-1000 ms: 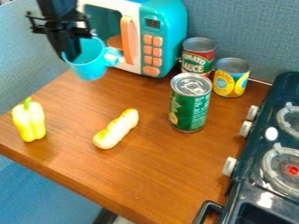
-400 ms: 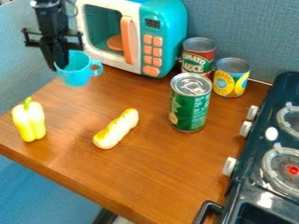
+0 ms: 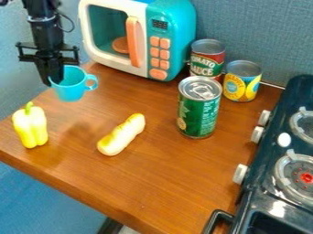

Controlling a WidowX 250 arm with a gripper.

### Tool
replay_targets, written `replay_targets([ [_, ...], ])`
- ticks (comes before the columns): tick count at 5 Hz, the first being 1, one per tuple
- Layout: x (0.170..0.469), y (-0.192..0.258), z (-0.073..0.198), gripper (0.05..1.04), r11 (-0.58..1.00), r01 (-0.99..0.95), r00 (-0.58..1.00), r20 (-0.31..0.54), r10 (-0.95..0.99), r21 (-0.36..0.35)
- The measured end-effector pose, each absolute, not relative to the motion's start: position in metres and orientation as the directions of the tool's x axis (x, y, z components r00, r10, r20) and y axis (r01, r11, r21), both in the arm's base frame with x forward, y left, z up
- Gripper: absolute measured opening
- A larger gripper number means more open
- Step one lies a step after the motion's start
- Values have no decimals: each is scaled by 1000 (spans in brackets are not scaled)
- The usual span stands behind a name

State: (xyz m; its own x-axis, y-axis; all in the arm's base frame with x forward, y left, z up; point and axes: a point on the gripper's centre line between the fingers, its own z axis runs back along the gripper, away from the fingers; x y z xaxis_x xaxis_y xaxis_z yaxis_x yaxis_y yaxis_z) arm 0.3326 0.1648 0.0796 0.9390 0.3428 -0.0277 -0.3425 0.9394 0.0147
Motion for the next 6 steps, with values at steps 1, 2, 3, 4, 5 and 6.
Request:
replay_targets([
  [1,328,182,60,94,926,-378,924,-64,378,22],
  [2,336,190,54,94,915,-402,915,-31,403,27],
  [3,341,192,44,94,886,-464,885,-22,464,29],
  [4,344,190,44,123,866,-499,866,-12,499,12],
  [5,340,185,43,321,855,-519,854,-46,518,-1],
  [6,333,181,46,617,862,-507,858,-93,505,2],
])
